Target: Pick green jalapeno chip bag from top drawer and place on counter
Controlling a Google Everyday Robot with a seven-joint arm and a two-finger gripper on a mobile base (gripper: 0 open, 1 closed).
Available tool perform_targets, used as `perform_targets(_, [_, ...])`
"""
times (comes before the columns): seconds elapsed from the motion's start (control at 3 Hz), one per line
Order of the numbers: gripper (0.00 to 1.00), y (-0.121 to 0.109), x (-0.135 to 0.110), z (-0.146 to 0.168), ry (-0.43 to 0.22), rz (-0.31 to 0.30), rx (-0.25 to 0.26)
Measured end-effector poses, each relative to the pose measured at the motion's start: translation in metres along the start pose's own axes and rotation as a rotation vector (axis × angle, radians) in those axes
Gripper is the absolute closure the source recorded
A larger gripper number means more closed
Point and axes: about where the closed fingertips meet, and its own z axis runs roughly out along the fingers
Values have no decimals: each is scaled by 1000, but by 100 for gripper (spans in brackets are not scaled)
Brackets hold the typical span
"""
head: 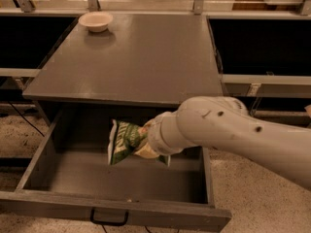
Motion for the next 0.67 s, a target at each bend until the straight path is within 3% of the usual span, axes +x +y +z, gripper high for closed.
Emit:
perform_targets(0.33, [100, -28, 0, -50, 28, 9, 126])
perform_targets(0.67, [100, -29, 0, -53, 30, 11, 135])
